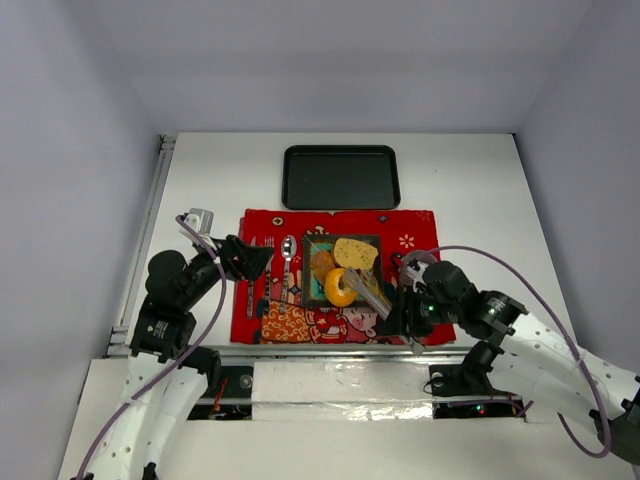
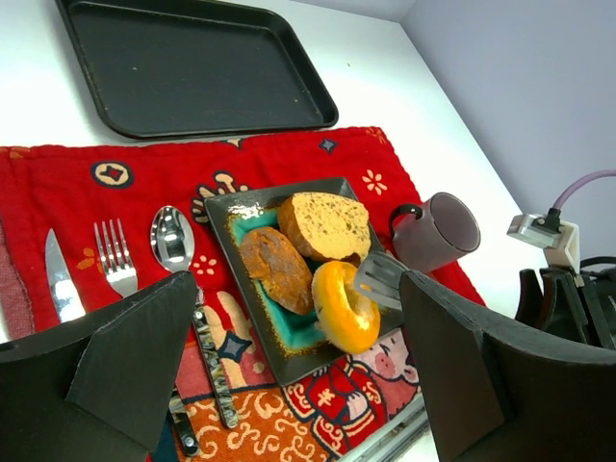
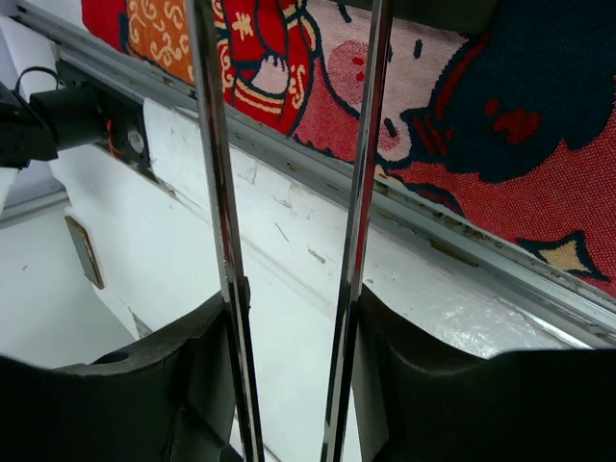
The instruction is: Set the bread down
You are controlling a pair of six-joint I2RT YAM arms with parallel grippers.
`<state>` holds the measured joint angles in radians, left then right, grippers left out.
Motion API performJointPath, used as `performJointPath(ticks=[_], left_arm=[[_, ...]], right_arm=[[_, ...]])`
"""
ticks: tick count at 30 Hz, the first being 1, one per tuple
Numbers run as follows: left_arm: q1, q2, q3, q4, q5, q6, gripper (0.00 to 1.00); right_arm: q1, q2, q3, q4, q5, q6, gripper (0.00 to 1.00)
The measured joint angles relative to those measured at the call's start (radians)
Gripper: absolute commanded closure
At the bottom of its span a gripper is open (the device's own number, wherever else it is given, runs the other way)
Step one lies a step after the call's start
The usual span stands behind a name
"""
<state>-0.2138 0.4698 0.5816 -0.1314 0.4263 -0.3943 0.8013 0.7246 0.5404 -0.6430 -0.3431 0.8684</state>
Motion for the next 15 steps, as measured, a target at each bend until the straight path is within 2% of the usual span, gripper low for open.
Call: performJointPath(ticks=[5, 10, 15], left_arm=[[0.007, 0.003, 0.000, 0.005, 0.017, 0.000, 0.16], [0.006, 0.003, -0.001, 0.015, 0.027, 0.000, 0.16], [-0.003, -0.033, -0.014, 0.018, 0.022, 0.000, 0.16]], right_arm=[[0.000, -0.035, 0.031, -0.029, 0.013, 0.002, 0.52], [0.000, -0.054, 0.138, -0.048, 0.048, 0.016, 0.58], [-0.006, 0.078, 0.312, -0.037, 0.206, 0.008, 0.65]])
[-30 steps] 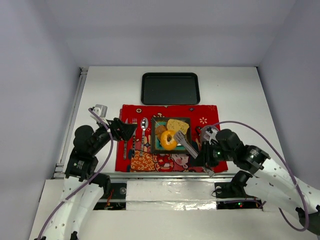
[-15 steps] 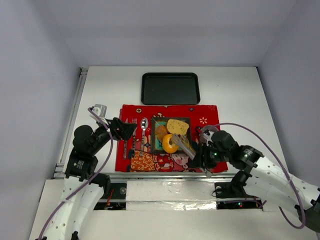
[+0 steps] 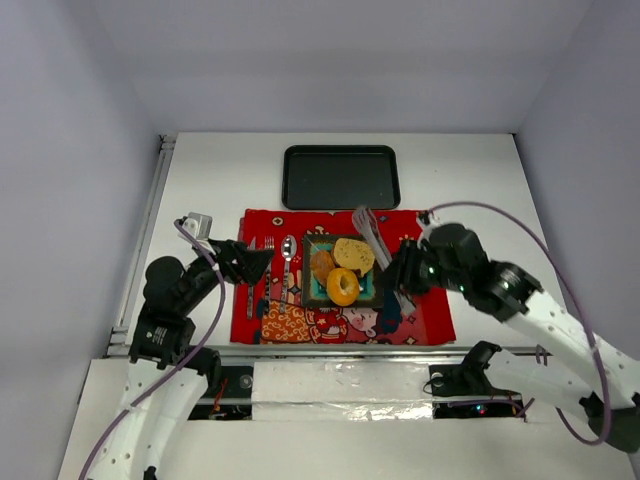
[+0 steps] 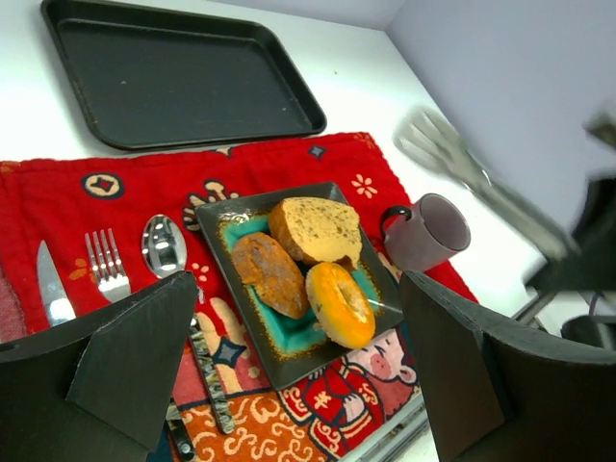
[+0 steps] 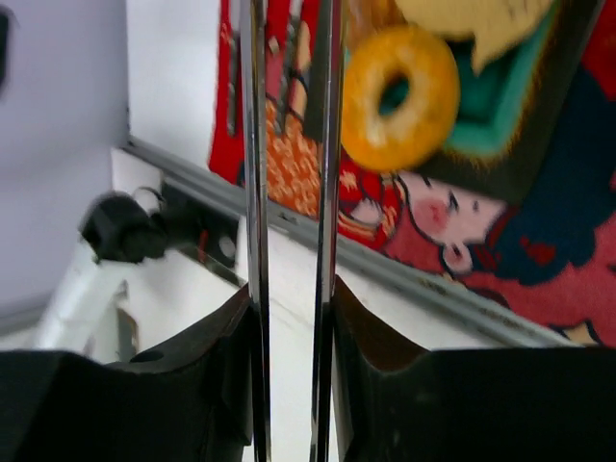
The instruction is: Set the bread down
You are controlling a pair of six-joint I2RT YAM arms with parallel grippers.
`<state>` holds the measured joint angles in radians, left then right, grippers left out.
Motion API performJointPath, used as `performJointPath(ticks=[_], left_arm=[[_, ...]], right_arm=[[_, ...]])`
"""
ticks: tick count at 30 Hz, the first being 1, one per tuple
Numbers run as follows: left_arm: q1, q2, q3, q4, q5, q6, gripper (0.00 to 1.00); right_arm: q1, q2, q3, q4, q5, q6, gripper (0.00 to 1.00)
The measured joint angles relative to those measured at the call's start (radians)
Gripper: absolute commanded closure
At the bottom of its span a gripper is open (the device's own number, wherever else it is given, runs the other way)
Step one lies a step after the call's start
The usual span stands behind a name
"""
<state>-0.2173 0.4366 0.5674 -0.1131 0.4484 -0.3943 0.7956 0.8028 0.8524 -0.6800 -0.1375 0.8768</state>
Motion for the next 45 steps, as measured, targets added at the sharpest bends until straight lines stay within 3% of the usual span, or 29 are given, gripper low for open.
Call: performJointPath(ticks=[4, 12, 17, 23, 32, 45], left_arm=[[-0.031, -0.039, -0.003, 0.001, -0.008, 0.000, 0.15], [-0.057, -0.077, -0.003, 0.002, -0.010, 0.001, 0.15], [-0.085, -0.106, -0.003, 0.000, -0.014, 0.001, 0.15], [-0.102, -0.124, -0.003, 0.000, -0.016, 0.001, 0.15], [-0.102, -0.127, -0.003, -0.003, -0.019, 0.004, 0.15], [-0.102, -0.125, -0.003, -0.003, -0.019, 0.005, 0.15]], right_arm=[[-0.172, 0.225, 0.164, 0.079, 0.040, -0.063, 0.66], [-0.752, 0.662, 0.337, 0.246, -0.043, -0.145, 0.66], [-0.935, 0.868, 0.413, 0.236, -0.051, -0.208, 0.67], [-0.951, 0.999, 0.519, 0.179, 0.014, -0.410, 0.69], [-0.944, 1.042, 0.487, 0.168, 0.176, -0.654, 0.65], [-0.944, 1.138, 0.488, 0.163, 0.328, -0.724, 0.23]])
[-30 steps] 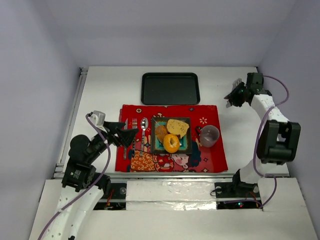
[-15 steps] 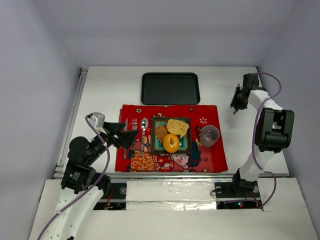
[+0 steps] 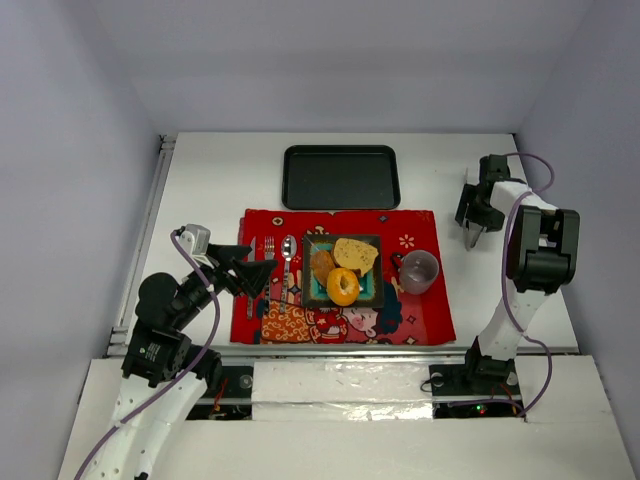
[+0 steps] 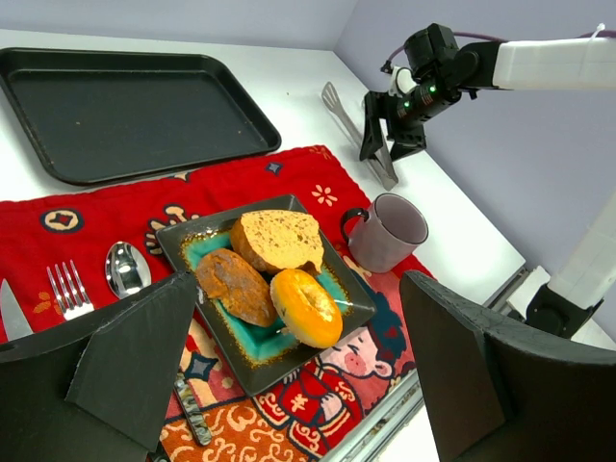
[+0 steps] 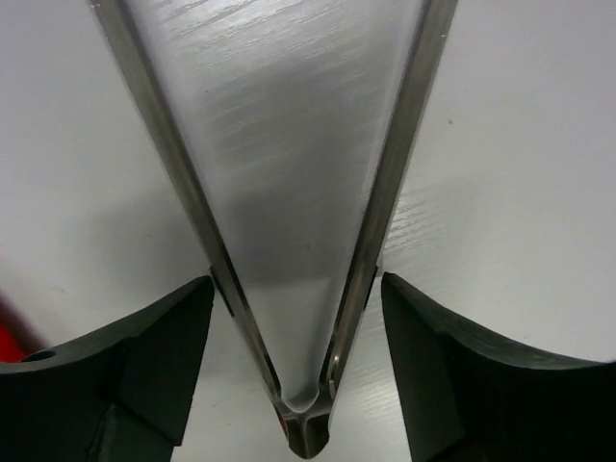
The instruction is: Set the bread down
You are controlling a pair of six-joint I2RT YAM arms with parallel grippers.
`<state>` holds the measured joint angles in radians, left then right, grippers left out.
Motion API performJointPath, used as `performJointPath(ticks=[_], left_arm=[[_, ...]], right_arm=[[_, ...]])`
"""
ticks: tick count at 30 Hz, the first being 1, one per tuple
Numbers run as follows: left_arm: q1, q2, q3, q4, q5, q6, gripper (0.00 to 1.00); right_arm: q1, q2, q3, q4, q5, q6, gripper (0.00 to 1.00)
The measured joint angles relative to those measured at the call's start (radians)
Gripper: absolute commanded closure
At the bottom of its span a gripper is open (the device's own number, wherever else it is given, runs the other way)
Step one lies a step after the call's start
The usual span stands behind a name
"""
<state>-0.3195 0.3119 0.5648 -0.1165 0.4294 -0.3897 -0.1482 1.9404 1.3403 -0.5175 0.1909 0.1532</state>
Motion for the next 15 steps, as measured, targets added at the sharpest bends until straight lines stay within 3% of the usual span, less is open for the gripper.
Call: performJointPath(ticks=[5, 7, 12, 15], left_arm=[[0.000, 0.000, 0.000, 0.000, 0.000, 0.000, 0.15], [0.000, 0.000, 0.000, 0.000, 0.000, 0.000, 0.15], [0.000, 0.000, 0.000, -0.003, -0.005, 0.000, 0.13], [0.000, 0.000, 0.000, -0.011, -0.022, 0.000, 0.12]], right_arm=[[0.000, 0.000, 0.034, -0.027, 0.026, 0.013, 0.03], [0.000, -0.001, 0.083, -0.055, 0.024, 0.029, 0.01], [0.010, -0.136, 0.159, -0.058, -0.061, 0.141, 0.01], [0.043, -0.395, 0.049, 0.057, -0.193, 0.257, 0.13]])
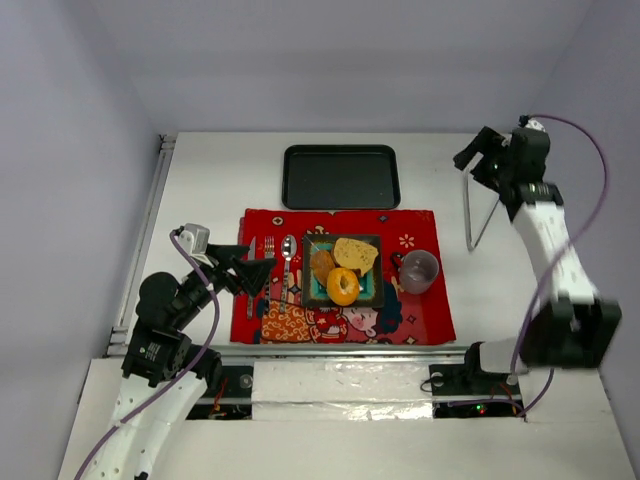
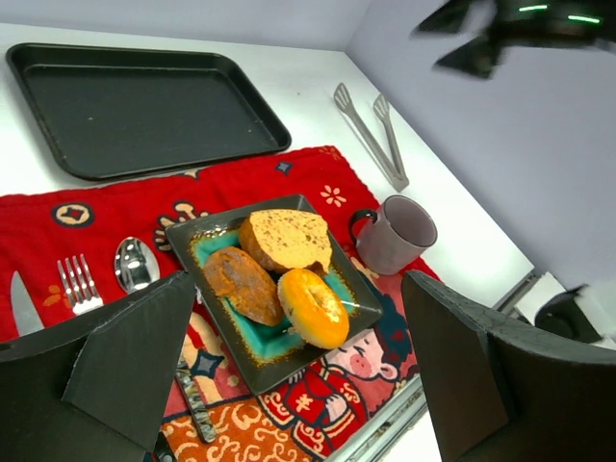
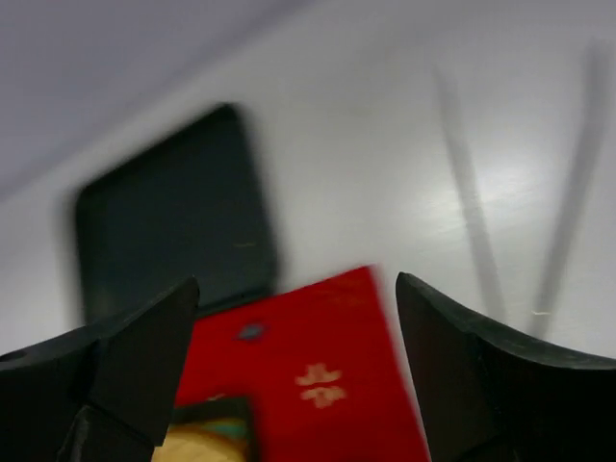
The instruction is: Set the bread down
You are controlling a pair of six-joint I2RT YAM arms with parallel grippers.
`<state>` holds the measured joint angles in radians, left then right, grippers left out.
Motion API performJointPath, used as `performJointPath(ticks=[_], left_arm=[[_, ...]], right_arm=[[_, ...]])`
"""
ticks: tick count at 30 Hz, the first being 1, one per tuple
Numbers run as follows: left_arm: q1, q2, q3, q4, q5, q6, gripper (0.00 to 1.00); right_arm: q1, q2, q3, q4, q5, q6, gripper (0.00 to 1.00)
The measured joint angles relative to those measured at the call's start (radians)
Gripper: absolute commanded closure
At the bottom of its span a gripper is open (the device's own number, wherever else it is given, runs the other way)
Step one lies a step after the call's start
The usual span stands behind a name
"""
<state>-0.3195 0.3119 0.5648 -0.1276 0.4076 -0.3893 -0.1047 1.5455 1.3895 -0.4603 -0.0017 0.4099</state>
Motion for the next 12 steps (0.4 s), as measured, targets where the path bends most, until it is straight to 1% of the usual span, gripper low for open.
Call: performJointPath(ticks=[1, 3, 4, 5, 8, 10, 12], left_arm=[[0.000, 0.000, 0.000, -0.002, -0.005, 0.000, 0.12], [0.000, -0.001, 0.000, -0.006, -0.018, 0.000, 0.12], [0.000, -0.003, 0.000, -0.008, -0.026, 0.000, 0.12], [0.000, -0.006, 0.000, -0.010, -0.035, -0.001, 0.12], [0.000, -0.024, 0.000, -0.013, -0.058, -0.001, 0.13], [0.000, -0.036, 0.000, -0.012, -0.066, -0.001, 0.14], [0.001, -0.039, 0.000, -0.011, -0.068, -0.001, 0.14]], right_arm=[[0.020, -0.118, -0.083, 0.082, -0.058, 0.044, 0.36], [0.076, -0.354, -0.238, 0.220, -0.191, 0.140, 0.72], [0.109, -0.469, -0.328, 0.317, -0.251, 0.196, 0.96], [0.148, -0.567, -0.414, 0.404, -0.307, 0.240, 1.00], [0.237, -0.804, -0.594, 0.533, -0.419, 0.341, 1.00], [0.245, -0.914, -0.679, 0.548, -0.443, 0.376, 1.00], [0.244, -0.980, -0.716, 0.517, -0.439, 0.379, 0.97]])
